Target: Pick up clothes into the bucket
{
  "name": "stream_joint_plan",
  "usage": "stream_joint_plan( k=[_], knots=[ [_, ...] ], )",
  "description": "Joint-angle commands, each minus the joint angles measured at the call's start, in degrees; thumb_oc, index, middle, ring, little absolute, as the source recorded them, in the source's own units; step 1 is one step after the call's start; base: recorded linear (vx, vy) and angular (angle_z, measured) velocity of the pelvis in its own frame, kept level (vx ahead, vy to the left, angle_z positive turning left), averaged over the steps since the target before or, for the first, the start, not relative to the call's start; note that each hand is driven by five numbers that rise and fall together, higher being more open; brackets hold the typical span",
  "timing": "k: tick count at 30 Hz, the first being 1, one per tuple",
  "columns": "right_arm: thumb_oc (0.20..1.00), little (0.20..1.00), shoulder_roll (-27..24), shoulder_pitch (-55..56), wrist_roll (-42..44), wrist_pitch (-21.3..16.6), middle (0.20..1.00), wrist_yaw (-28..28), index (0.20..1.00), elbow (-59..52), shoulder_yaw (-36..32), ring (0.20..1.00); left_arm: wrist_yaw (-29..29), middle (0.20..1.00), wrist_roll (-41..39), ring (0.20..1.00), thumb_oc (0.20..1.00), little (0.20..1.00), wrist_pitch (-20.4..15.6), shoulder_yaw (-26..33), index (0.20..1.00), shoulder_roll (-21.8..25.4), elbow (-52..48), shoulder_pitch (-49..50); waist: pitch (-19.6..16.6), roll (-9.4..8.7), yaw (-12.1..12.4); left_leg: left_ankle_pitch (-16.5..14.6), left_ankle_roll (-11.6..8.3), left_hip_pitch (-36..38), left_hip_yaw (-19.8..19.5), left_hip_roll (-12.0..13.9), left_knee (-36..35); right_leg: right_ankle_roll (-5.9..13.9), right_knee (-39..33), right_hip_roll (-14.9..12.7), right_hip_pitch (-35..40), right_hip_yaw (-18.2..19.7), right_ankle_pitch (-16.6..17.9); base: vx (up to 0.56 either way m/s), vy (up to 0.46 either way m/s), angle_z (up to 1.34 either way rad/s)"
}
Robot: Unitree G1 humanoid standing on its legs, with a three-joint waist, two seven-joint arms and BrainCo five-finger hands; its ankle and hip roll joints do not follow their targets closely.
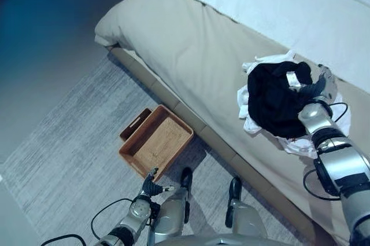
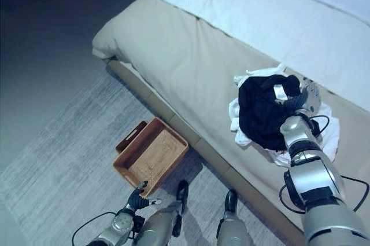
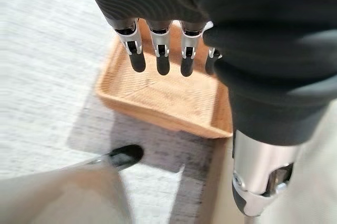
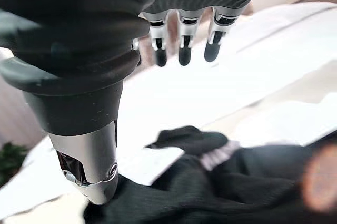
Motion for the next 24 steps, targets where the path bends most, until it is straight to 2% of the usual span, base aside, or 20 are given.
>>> stream_joint_plan(
  k=[1,6,8,10,14,15,16,17,18,19,20,24],
  knots=[
    [1.000,1.000,-3.3,-3.8,1.7,0.4,1.000,-0.5,1.000,0.6,3.1,1.000,0.2,1.000,0.4,1.000,1.000,1.000,0.5,-1.6,1.000,-0.8,0.9,0.4,0.7,-1.57,-0.2,-4.1,1.18,-2.7,-0.2,-2.9,6.9,-1.46,12.2,-1.5,-5.2,2.2,-1.8,-0.13,-0.058,0.22],
    [1.000,1.000,-4.8,-6.1,-0.3,0.6,1.000,0.7,1.000,2.5,6.2,1.000,-0.1,1.000,0.5,1.000,1.000,1.000,0.8,-2.4,1.000,-0.8,1.2,-0.6,3.8,-1.39,-0.1,-5.8,0.99,-9.7,0.2,-2.9,14.4,-2.44,19.2,-1.0,-11.4,3.2,-4.0,-0.11,-0.062,0.11],
    [1.000,1.000,-5.2,-6.4,-1.0,0.9,1.000,1.6,1.000,3.3,7.2,1.000,-0.2,1.000,0.3,1.000,1.000,1.000,0.8,-2.6,1.000,-0.8,1.2,-0.7,4.3,-1.35,0.0,-5.8,0.93,-11.0,-0.1,-2.7,15.4,-2.68,20.5,-0.9,-12.7,3.2,-4.5,-0.09,-0.074,0.05],
    [1.000,1.000,-6.3,-7.8,-0.4,1.3,1.000,2.5,1.000,4.8,7.2,1.000,-0.5,1.000,-0.2,1.000,1.000,1.000,0.8,-3.2,1.000,-0.5,-0.1,-1.9,5.9,-0.85,0.3,-5.6,0.66,-15.3,-1.1,-2.9,17.8,-3.11,24.2,-1.5,-16.3,2.3,-5.9,-0.14,-0.125,0.09],
    [1.000,1.000,-7.4,-8.3,0.5,1.4,1.000,2.8,1.000,5.7,7.1,1.000,-0.3,1.000,-1.5,1.000,1.000,1.000,0.5,-4.3,1.000,-0.7,-2.7,-4.5,7.9,0.11,0.3,-4.8,0.28,-18.8,-2.4,-3.7,19.1,-3.71,28.2,-2.6,-20.0,0.9,-7.2,-0.08,-0.088,0.21],
    [1.000,1.000,-7.2,-8.2,0.5,1.6,1.000,2.9,1.000,6.0,7.4,1.000,-0.3,1.000,-1.6,1.000,1.000,1.000,0.3,-4.6,1.000,-0.8,-3.0,-4.6,8.2,-0.12,0.3,-6.4,0.17,-18.7,-2.7,-4.0,20.0,-3.55,29.8,-3.0,-20.2,1.3,-9.3,0.00,-0.088,0.37],
    [1.000,1.000,-7.1,-8.8,0.1,1.7,1.000,3.3,1.000,6.1,8.2,1.000,-0.3,1.000,-1.6,1.000,1.000,1.000,0.2,-5.0,1.000,-0.5,-3.9,-5.0,8.7,-0.05,0.4,-6.4,0.18,-19.4,-2.9,-4.1,20.6,-3.70,30.4,-3.2,-20.9,1.2,-9.3,0.01,-0.075,0.38],
    [0.875,0.875,-6.8,-9.1,0.0,1.8,0.875,3.5,0.875,6.2,8.4,0.875,-0.2,1.000,-1.4,1.000,1.000,1.000,0.2,-5.2,1.000,-0.4,-4.4,-5.3,9.1,-0.01,0.4,-6.3,0.18,-20.1,-3.0,-4.1,21.1,-3.79,30.9,-3.1,-21.6,1.0,-9.4,-0.07,-0.042,0.34],
    [0.617,0.617,-6.6,-9.1,-0.2,1.9,0.617,3.9,0.617,6.5,8.6,0.617,-0.2,1.000,-1.2,1.000,1.000,1.000,0.2,-5.3,1.000,-0.4,-4.6,-5.6,9.2,0.01,0.6,-6.3,0.15,-20.5,-3.0,-4.1,21.2,-3.88,30.9,-3.1,-22.0,0.9,-9.5,-0.05,-0.038,0.17],
    [0.322,0.322,-6.2,-9.5,-0.3,2.0,0.322,4.5,0.322,6.9,9.0,0.322,-0.1,1.000,-1.1,1.000,1.000,1.000,0.2,-5.5,1.000,-0.3,-4.6,-5.7,9.2,-0.03,0.7,-6.2,0.07,-20.9,-3.0,-4.0,21.4,-3.95,31.0,-3.2,-22.4,0.7,-9.5,-0.04,-0.044,0.07],
    [0.200,0.200,-5.8,-10.2,0.2,2.1,0.200,4.8,0.200,7.1,9.1,0.200,-0.1,1.000,-1.2,1.000,1.000,1.000,0.2,-5.5,1.000,-0.2,-4.6,-5.9,9.2,-0.15,0.8,-6.0,0.02,-21.3,-3.2,-3.9,21.3,-4.00,31.0,-3.1,-22.8,0.6,-9.6,-0.03,-0.038,0.06],
    [0.200,0.200,-5.2,-11.4,2.6,1.6,0.200,5.0,0.200,7.0,8.4,0.200,0.2,1.000,-1.3,1.000,1.000,1.000,0.3,-5.5,1.000,-0.1,-4.0,-5.9,9.3,-0.36,1.2,-5.2,-0.16,-21.2,-3.5,-3.8,20.1,-4.09,30.3,-3.1,-22.7,0.0,-9.6,-0.01,-0.017,0.01]
  ],
)
